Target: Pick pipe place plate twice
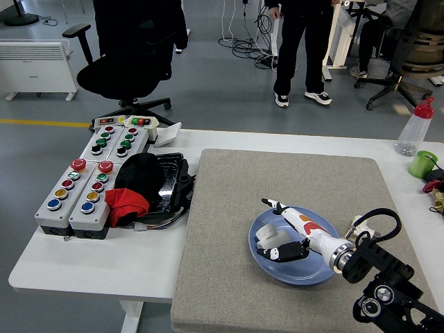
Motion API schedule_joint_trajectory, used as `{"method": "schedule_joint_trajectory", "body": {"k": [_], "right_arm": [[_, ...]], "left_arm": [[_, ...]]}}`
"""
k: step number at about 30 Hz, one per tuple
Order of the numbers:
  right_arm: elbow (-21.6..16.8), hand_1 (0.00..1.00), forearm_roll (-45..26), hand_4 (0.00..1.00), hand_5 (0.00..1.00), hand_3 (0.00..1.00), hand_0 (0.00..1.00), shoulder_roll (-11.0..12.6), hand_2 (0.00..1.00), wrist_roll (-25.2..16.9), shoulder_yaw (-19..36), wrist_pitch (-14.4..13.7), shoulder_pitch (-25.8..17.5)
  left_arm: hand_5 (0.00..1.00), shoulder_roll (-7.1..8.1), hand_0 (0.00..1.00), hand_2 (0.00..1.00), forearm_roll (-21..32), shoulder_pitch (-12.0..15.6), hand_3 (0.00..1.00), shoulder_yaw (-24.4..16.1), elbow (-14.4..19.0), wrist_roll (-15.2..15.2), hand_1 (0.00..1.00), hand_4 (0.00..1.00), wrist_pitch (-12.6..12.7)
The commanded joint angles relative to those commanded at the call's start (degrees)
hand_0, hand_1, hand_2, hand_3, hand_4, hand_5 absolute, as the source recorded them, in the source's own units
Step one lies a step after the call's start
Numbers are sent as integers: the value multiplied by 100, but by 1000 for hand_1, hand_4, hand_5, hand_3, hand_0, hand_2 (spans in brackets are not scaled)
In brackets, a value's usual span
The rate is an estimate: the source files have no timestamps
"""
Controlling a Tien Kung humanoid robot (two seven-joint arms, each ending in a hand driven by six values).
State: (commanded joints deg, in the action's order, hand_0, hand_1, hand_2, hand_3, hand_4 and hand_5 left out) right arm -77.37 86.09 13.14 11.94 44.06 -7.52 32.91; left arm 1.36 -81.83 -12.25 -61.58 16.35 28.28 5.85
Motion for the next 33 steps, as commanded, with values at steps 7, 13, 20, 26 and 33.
{"method": "schedule_joint_trajectory", "body": {"k": [7,13,20,26,33], "right_arm": [[272,962,479,858,384,998,998,262,998,-1,671,-249,36],[635,956,653,843,375,998,998,477,998,255,907,211,73],[1047,951,575,828,381,998,998,684,998,359,1098,472,-75],[1231,944,491,815,365,998,998,704,998,307,1188,471,-147],[1585,936,225,809,358,998,998,632,998,134,1092,456,-107]], "left_arm": [[998,6,665,660,-26,3,602,-15,8,20,638,466,-8],[998,8,666,660,-56,9,602,-29,17,44,638,466,-18],[998,1,665,660,-92,10,604,-64,23,61,637,465,-22],[998,-8,665,660,-101,9,603,-71,25,69,637,466,-23],[998,-16,665,660,-95,10,605,-59,29,76,637,465,-30]]}}
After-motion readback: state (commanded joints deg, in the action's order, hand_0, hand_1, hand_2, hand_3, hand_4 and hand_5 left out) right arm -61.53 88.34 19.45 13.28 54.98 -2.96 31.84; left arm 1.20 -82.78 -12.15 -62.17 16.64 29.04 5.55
